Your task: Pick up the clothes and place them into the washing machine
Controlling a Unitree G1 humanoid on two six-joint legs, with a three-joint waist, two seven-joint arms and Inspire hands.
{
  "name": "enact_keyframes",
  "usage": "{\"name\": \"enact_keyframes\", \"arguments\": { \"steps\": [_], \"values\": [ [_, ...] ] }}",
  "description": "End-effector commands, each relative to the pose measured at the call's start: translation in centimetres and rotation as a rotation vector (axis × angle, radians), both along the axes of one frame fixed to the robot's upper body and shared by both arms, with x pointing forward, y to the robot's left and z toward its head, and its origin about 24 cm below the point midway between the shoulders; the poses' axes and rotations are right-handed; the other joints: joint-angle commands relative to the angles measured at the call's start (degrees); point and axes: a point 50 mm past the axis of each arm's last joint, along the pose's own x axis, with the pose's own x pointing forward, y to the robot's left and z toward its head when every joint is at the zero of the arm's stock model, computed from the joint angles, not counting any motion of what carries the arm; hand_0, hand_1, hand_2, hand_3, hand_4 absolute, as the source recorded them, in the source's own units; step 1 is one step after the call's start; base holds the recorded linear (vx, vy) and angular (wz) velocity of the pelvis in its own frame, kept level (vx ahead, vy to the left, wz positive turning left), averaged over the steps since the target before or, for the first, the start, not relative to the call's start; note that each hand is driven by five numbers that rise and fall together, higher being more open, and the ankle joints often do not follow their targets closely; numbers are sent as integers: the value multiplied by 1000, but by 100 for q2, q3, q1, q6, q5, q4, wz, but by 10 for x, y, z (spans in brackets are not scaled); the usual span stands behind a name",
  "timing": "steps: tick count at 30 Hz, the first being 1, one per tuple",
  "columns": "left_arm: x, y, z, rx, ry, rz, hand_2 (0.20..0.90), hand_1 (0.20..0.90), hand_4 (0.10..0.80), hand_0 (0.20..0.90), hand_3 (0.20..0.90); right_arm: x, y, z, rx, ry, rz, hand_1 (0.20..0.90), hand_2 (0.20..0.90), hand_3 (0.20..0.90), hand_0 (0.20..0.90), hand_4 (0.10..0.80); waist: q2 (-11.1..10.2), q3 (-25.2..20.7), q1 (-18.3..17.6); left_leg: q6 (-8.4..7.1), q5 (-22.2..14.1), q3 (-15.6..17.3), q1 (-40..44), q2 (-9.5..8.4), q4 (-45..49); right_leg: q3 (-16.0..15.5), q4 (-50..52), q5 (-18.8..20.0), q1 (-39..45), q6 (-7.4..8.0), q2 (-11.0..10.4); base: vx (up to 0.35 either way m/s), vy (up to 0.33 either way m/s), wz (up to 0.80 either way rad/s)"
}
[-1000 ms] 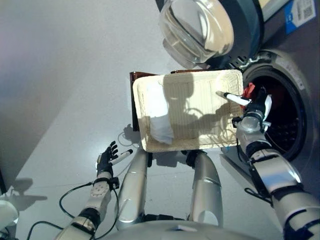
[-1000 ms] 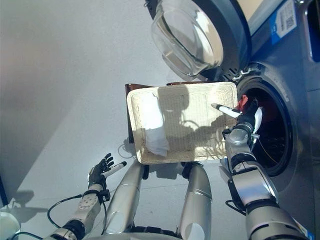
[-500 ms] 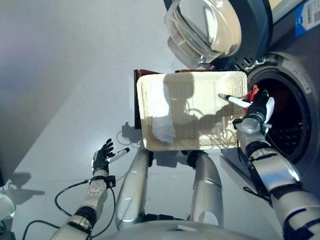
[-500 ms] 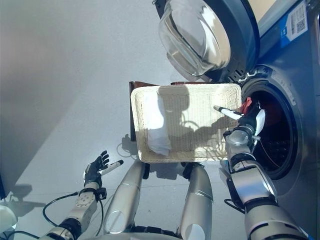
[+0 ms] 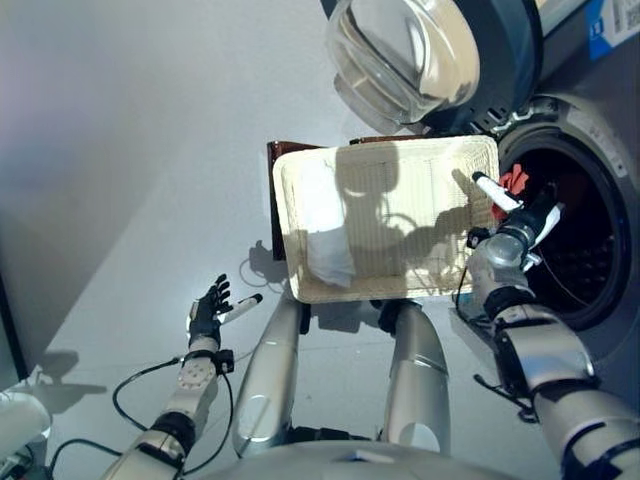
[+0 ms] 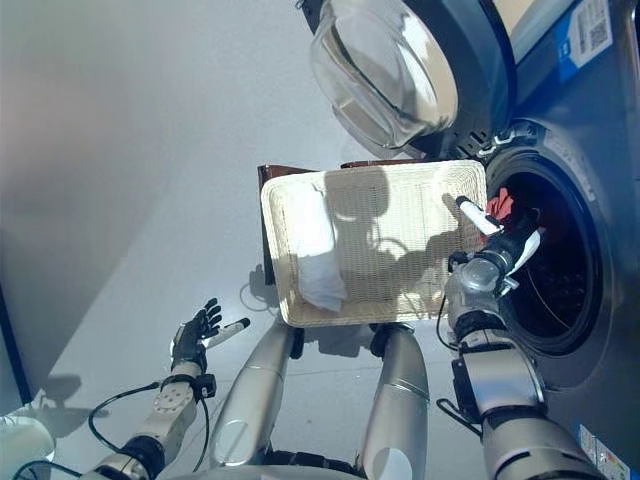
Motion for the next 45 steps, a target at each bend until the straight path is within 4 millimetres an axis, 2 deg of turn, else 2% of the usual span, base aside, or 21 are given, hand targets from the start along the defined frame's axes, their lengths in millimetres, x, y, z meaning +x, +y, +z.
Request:
{"name": "enact_keyframes", "arguments": {
  "steps": [1, 6, 9, 12, 16, 17, 18, 20, 21, 27, 32, 36, 38, 39, 42, 45],
  "values": [
    [-25, 11, -12, 37, 54, 57, 900, 900, 800, 900, 900, -15, -13, -1, -27, -70, -64, 900, 900, 900, 900, 800, -124, -443, -53, -61, -446, 332, 81, -293, 297, 123, -1540, 855, 779, 360, -63, 130, 42, -4],
    [-34, 10, -19, 28, 91, 57, 900, 900, 800, 900, 900, -33, -26, -20, 1, -18, -106, 900, 900, 900, 900, 800, -158, -735, -105, -66, -449, 382, 534, -289, 30, 123, -1883, 956, 1265, 448, -90, 90, 38, -6],
    [-37, 9, -23, 11, 115, 60, 900, 900, 800, 900, 900, -47, -34, -37, 220, -106, -181, 900, 900, 900, 900, 800, -160, -937, -139, -48, -502, 412, 910, -321, -95, 181, -2110, 1008, 1626, 505, -83, 109, 31, -6],
    [-40, 12, -25, 5, 134, 71, 900, 900, 800, 900, 900, -60, -32, -60, 315, -81, -173, 900, 900, 900, 900, 800, -158, -1059, -145, -33, -557, 450, 1117, -321, -158, 205, -2244, 1026, 1819, 537, -94, 71, 18, -12],
    [-51, 16, -31, 5, 182, 84, 900, 900, 800, 900, 900, -69, -9, -89, 426, -70, -103, 900, 900, 900, 900, 800, -182, -1159, -170, -11, -611, 465, 1265, -343, -163, 241, -2285, 1048, 1944, 557, -110, 37, 12, -6],
    [-51, 16, -31, 6, 183, 84, 900, 900, 800, 900, 900, -70, -9, -89, 427, -69, -103, 900, 900, 900, 900, 800, -187, -1161, -172, -11, -611, 465, 1268, -344, -163, 241, -2286, 1047, 1947, 557, -111, 0, 0, 0],
    [-54, 17, -34, 9, 204, 93, 900, 900, 800, 900, 900, -76, 5, -103, 466, -44, -55, 900, 900, 900, 900, 800, -219, -1173, -193, -4, -626, 471, 1294, -348, -145, 247, -2270, 1044, 1971, 551, -114, 16, -5, 4],
    [-55, 19, -35, 11, 210, 100, 900, 900, 800, 900, 900, -79, 15, -111, 494, -27, -18, 900, 900, 900, 900, 800, -236, -1170, -199, -2, -633, 467, 1292, -350, -129, 246, -2256, 1045, 1973, 549, -128, 0, 0, 0],
    [-55, 19, -35, 9, 209, 106, 900, 900, 800, 900, 900, -79, 26, -115, 496, -13, 35, 900, 900, 900, 900, 800, -252, -1157, -202, -1, -633, 465, 1282, -348, -120, 247, -2249, 1050, 1961, 544, -129, 0, 0, 0],
    [-54, 22, -35, 11, 211, 120, 900, 900, 800, 900, 900, -82, 57, -128, 542, 13, 153, 900, 900, 900, 900, 800, -332, -1077, -198, 10, -639, 444, 1191, -353, -22, 228, -2153, 1038, 1884, 518, -130, -5, -4, 1],
    [-47, 21, -33, 10, 196, 132, 900, 900, 800, 900, 900, -80, 67, -128, 611, -50, 123, 900, 900, 900, 900, 800, -343, -940, -223, 4, -637, 438, 1066, -346, 61, 250, -2031, 982, 1763, 475, -132, -27, -12, 5],
    [-41, 14, -30, -14, 167, 132, 900, 900, 800, 900, 900, -73, 61, -120, 694, -167, 14, 900, 900, 900, 900, 800, -200, -804, -226, 13, -671, 450, 912, -374, 175, 317, -1853, 910, 1563, 439, -146, -16, 8, 4],
    [-40, 11, -29, -28, 155, 124, 900, 900, 800, 900, 900, -63, 52, -108, 702, -230, -33, 900, 900, 900, 900, 800, -61, -704, -225, 27, -694, 490, 758, -395, 308, 363, -1715, 873, 1389, 408, -157, -18, 17, -1],
    [-40, 11, -29, -29, 153, 124, 900, 900, 800, 900, 900, -62, 52, -107, 701, -231, -33, 900, 900, 900, 900, 800, -58, -706, -219, 28, -702, 494, 739, -394, 324, 369, -1699, 868, 1368, 407, -157, -46, 50, -2],
    [-39, 1, -28, -56, 134, 89, 900, 900, 800, 900, 900, -41, 34, -77, 693, -349, -104, 900, 900, 900, 900, 800, 177, -567, -193, 65, -831, 601, 300, -395, 748, 502, -1284, 721, 904, 350, -161, -40, 60, -7],
    [-38, -5, -29, -67, 135, 64, 900, 900, 800, 900, 900, -30, 25, -59, 689, -409, -149, 900, 900, 900, 900, 800, 297, -487, -222, 91, -961, 655, -50, -416, 1159, 604, -935, 601, 566, 307, -171, -21, 26, -9]
  ]
}}
